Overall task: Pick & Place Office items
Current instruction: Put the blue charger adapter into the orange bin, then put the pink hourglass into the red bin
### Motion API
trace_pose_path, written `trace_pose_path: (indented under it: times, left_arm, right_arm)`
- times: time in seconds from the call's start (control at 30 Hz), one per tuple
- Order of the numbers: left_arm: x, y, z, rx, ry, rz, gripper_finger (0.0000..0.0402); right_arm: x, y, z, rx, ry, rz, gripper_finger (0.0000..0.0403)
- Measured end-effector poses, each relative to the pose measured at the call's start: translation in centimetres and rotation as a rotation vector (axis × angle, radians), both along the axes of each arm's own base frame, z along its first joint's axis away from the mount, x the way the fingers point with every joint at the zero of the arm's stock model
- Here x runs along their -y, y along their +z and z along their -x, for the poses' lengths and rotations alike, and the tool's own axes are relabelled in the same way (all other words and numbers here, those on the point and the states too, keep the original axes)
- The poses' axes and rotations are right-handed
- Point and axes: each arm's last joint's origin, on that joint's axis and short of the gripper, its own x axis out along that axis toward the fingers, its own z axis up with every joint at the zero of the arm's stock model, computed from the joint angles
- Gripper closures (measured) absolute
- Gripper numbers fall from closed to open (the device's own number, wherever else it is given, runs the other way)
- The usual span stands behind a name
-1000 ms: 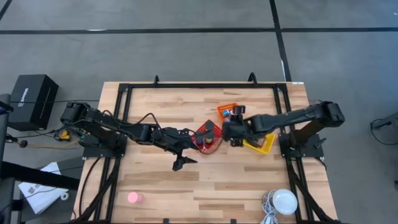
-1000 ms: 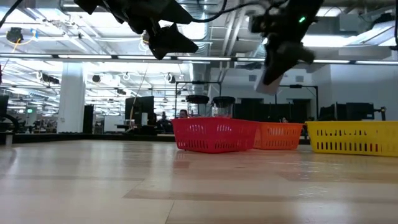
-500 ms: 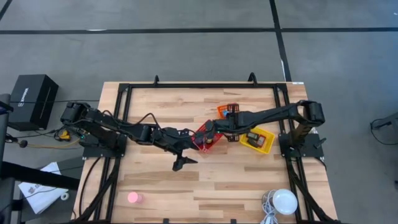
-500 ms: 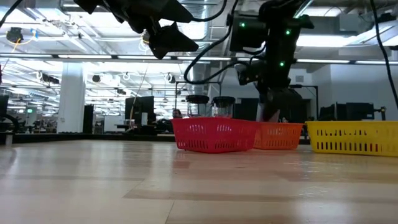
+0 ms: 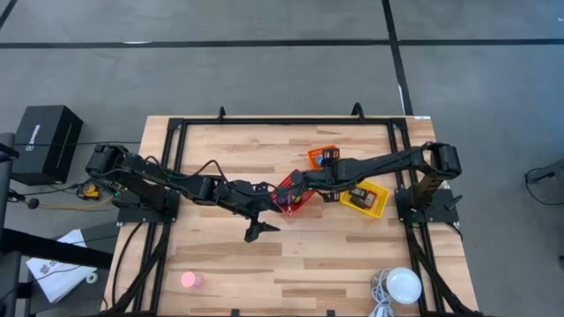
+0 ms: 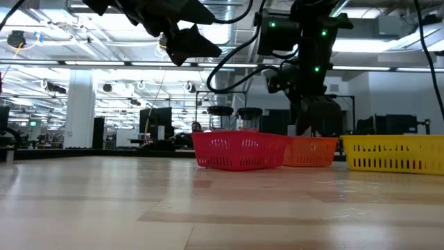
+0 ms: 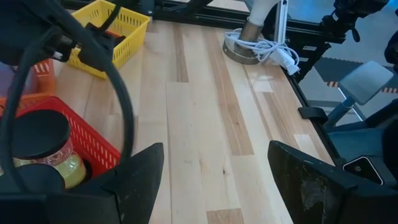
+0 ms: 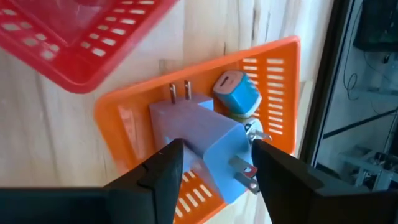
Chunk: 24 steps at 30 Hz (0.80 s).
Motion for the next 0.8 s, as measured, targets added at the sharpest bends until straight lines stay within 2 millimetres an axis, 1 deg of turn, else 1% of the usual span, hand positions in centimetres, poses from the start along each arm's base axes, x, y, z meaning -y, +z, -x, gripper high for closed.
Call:
trace_pose_path:
  times: [0.1, 0.23, 0.37, 0.63, 0.8]
  left_arm:
    - [0.0, 0.0, 0.0, 0.0, 0.0, 0.0, 0.0117]
    - [0.0, 0.0, 0.0, 0.001, 0.003, -0.002, 0.0117]
    - [0.0, 0.0, 0.0, 0.006, 0.003, -0.001, 0.0117]
    - [0.0, 0.1, -0.1, 0.016, 0.003, 0.001, 0.0117]
    - [0.0, 0.2, -0.1, 0.018, 0.003, 0.002, 0.0117]
  right_arm:
    - [0.0, 0.2, 0.3, 0.007, -0.036, -0.009, 0.0223]
    - [-0.7, 1.3, 1.4, 0.003, -0.077, -0.079, 0.0228]
    - [-1.6, 3.4, 2.7, 0.055, -0.115, -0.204, 0.0234]
    - [-2.4, 7.8, 5.0, 0.237, -0.093, -0.22, 0.0237]
    - [-3.5, 10.4, 7.1, 0.363, -0.062, -0.25, 0.0237]
